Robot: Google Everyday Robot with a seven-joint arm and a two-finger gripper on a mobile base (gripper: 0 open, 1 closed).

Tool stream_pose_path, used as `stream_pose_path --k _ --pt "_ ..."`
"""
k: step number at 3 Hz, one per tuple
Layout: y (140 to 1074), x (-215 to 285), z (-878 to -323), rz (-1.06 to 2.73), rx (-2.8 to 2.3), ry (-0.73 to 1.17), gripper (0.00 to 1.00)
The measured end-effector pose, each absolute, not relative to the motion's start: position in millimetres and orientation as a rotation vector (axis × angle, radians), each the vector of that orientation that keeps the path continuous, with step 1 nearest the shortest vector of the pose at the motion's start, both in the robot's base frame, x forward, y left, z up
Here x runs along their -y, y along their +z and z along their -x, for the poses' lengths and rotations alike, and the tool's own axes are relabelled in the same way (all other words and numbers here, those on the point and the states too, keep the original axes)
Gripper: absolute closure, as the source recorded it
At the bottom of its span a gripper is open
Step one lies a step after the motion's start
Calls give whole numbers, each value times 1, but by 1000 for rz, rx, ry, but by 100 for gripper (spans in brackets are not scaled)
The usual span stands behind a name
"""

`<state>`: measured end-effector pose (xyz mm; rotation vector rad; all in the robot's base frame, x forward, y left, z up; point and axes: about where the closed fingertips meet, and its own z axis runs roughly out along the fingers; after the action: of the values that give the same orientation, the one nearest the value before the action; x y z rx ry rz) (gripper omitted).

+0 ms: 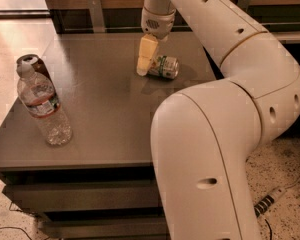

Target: Place 7up can upright

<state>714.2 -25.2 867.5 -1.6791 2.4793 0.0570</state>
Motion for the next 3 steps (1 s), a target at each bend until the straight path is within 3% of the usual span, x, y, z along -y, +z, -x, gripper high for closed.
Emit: stream_pose_path --k 3 --pt "849 40 -716 1710 -2513 17 0"
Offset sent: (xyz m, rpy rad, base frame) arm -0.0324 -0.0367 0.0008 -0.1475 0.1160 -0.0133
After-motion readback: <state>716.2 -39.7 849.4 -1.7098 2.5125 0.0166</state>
